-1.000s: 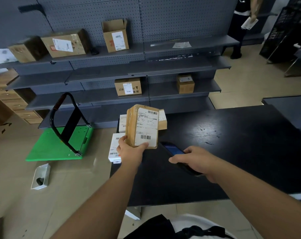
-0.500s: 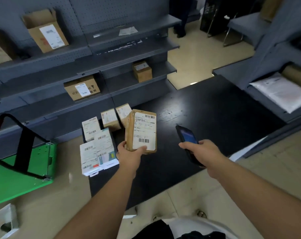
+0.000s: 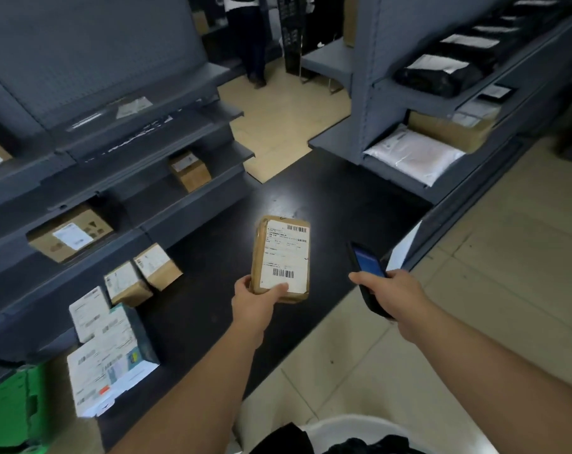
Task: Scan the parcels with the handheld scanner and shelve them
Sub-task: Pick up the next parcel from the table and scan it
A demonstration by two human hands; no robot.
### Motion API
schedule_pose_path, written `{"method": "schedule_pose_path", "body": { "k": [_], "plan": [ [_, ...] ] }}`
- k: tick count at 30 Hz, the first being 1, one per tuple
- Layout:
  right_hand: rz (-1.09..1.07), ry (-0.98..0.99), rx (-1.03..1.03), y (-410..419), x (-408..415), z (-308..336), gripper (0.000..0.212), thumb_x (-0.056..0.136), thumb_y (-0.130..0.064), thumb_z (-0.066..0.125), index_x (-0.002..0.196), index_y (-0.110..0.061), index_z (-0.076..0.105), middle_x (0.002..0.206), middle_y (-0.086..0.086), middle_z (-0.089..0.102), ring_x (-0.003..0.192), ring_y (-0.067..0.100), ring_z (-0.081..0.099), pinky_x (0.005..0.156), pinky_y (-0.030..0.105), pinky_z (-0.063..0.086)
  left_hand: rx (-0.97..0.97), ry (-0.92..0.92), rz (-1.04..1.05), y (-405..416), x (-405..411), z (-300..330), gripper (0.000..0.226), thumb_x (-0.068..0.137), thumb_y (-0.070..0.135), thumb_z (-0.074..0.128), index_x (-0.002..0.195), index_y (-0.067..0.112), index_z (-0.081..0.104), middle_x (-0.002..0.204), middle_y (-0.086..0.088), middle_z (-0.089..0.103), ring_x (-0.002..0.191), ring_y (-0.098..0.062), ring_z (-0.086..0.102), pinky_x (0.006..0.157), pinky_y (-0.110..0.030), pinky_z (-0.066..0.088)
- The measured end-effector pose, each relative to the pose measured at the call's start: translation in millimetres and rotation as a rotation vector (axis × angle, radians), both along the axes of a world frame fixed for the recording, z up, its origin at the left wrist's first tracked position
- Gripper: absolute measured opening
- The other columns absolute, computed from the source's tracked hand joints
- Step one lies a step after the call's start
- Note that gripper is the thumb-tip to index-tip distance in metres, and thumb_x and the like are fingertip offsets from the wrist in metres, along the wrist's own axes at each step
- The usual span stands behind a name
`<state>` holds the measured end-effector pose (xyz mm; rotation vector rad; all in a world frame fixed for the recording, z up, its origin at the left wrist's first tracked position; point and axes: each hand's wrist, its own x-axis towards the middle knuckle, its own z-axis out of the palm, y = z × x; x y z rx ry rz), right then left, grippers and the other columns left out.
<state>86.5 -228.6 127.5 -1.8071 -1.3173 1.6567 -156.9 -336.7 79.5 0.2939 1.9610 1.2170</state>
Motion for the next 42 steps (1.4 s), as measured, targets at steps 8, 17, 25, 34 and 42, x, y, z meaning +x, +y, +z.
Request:
{"method": "schedule_pose_path", "body": {
  "k": [8, 17, 25, 34, 42],
  "plan": [
    [-0.239, 0.012, -0.027, 62.5, 135.5, 1.2, 0.077, 0.067, -0.057, 0.090, 0.119, -0.008, 0.061, 0.108, 0.012, 0.067, 0.092, 0.027, 0.064, 0.066, 0.035, 0.046, -0.032, 0.036, -0.260, 97.4, 124.7, -4.7, 0.083, 0.073, 0.028, 0.096, 0.139, 0.032, 0.045, 0.130, 0.004, 0.062, 0.112, -0.018, 0.065, 0.096, -0.040, 0.059],
    [-0.601, 0.050, -0.079, 105.6, 265.7, -12.2, 0.077, 0.064, -0.050, 0.089, 0.120, -0.006, 0.060, 0.108, 0.016, 0.069, 0.090, 0.029, 0.068, 0.063, 0.034, 0.048, -0.054, -0.046, -0.495, 214.0, 238.7, -19.6, 0.086, 0.064, 0.035, 0.098, 0.132, 0.031, 0.046, 0.125, 0.006, 0.067, 0.117, -0.020, 0.066, 0.105, -0.048, 0.056],
    [-0.820, 0.049, -0.112, 189.3, 339.3, -19.0, 0.071, 0.056, -0.054, 0.091, 0.102, -0.007, 0.066, 0.088, 0.010, 0.065, 0.075, 0.028, 0.064, 0.061, 0.035, 0.046, -0.072, -0.150, -0.706, 345.7, 324.9, -36.1, 0.098, 0.050, 0.050, 0.097, 0.134, 0.030, 0.051, 0.117, 0.007, 0.073, 0.110, -0.018, 0.072, 0.104, -0.044, 0.056],
    [-0.956, 0.003, -0.063, 299.0, 395.5, -4.6, 0.059, 0.074, -0.044, 0.089, 0.110, -0.006, 0.062, 0.087, 0.006, 0.059, 0.073, 0.022, 0.059, 0.058, 0.031, 0.043, -0.074, -0.248, -0.872, 516.5, 409.4, -31.7, 0.078, 0.076, 0.024, 0.095, 0.139, 0.012, 0.050, 0.124, -0.002, 0.070, 0.109, -0.017, 0.072, 0.095, -0.030, 0.060],
    [-1.038, 0.016, -0.064, 382.4, 470.1, -13.0, 0.055, 0.075, -0.040, 0.090, 0.106, -0.001, 0.065, 0.078, 0.006, 0.058, 0.065, 0.022, 0.058, 0.057, 0.030, 0.046, -0.117, -0.313, -0.940, 617.7, 509.8, -33.0, 0.070, 0.082, 0.016, 0.090, 0.140, 0.011, 0.050, 0.127, -0.005, 0.070, 0.112, -0.017, 0.070, 0.110, -0.038, 0.053]
  ]
}}
